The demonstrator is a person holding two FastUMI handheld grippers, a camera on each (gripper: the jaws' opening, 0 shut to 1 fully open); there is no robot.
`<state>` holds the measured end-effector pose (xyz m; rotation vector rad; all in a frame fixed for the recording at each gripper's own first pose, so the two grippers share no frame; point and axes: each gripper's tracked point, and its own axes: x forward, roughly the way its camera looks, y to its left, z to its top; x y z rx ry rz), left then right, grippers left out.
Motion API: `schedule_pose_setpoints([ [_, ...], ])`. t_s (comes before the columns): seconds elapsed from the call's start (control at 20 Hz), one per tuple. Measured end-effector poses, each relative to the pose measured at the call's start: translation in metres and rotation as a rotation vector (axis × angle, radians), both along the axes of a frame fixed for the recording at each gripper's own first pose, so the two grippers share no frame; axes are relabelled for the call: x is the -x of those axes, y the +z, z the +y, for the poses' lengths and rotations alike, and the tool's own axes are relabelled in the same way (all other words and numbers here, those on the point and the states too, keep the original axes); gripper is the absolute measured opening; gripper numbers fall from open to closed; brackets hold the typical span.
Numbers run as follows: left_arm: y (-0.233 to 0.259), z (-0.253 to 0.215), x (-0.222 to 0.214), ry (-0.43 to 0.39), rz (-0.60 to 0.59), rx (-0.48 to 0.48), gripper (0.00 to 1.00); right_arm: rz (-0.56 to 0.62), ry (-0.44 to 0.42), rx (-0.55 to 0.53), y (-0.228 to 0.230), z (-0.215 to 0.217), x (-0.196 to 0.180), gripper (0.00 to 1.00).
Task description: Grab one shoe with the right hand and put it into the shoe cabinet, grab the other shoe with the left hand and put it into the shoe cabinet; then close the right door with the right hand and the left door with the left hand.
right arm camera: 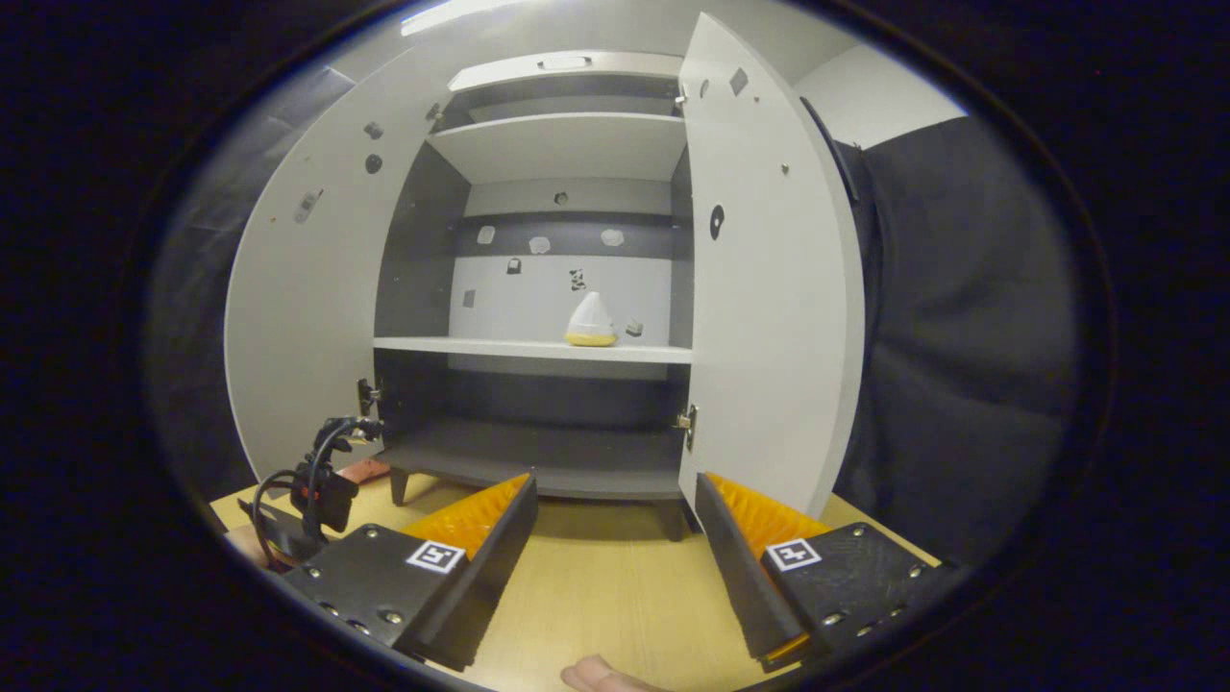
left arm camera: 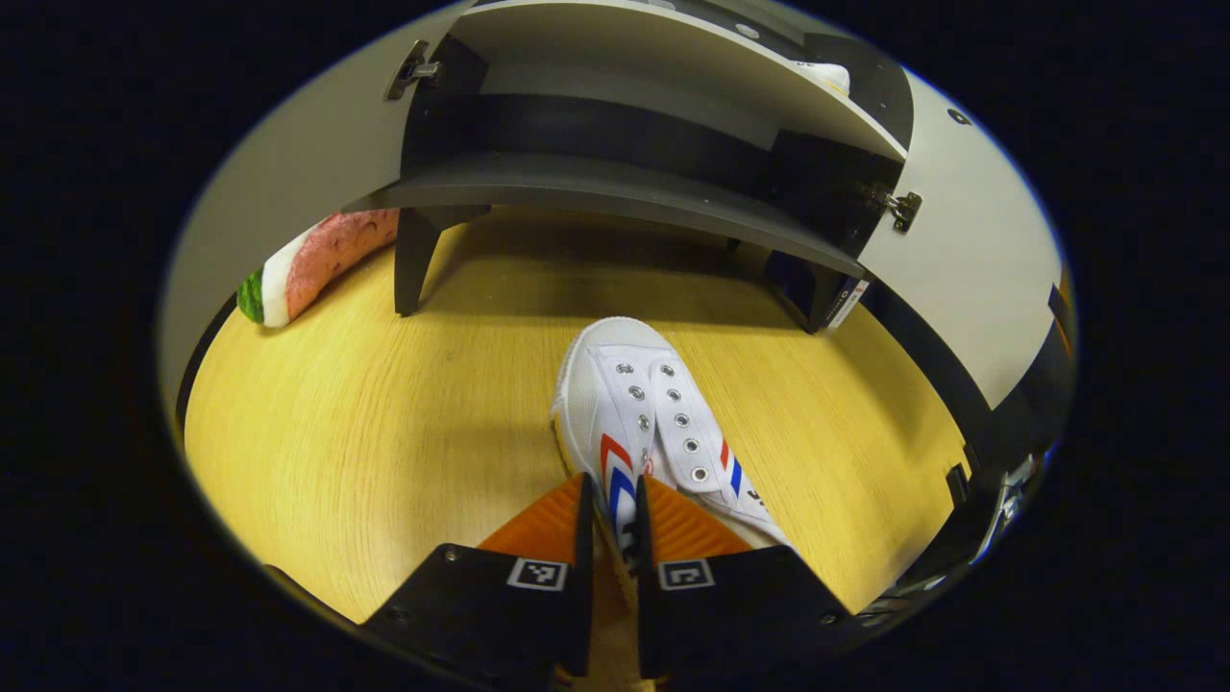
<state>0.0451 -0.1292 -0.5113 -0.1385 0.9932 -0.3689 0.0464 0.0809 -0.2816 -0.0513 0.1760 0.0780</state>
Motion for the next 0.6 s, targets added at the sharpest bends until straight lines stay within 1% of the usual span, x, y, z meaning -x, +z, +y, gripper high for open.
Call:
schedule_pose_setpoints([
  [0.05,0.001,0.000,-0.001,0.004,-0.001,-0.011,0.11,0.004,-0.006,-0.007,-0.002,-0.003,0.000,0.99],
  [0.1,0.004,0.000,0.000,-0.003,0.003,-0.030,0.07,0.006,-0.009,-0.011,-0.004,-0.006,0.001,0.99],
  [0.15,0.008,0.002,0.001,-0.007,-0.005,-0.045,0.06,0.008,-0.014,-0.012,-0.004,-0.009,0.001,0.98],
  [0.25,0.029,-0.001,0.002,-0.012,-0.045,-0.043,0.04,-0.004,-0.022,-0.010,-0.002,-0.015,0.003,0.98],
  [0.35,0.056,-0.005,-0.002,-0.018,-0.102,-0.038,0.04,-0.009,-0.034,-0.002,-0.003,-0.022,0.004,0.99],
  [0.6,0.131,-0.004,-0.018,-0.002,-0.255,-0.048,0.03,0.000,-0.017,0.003,-0.009,-0.025,0.009,0.99],
])
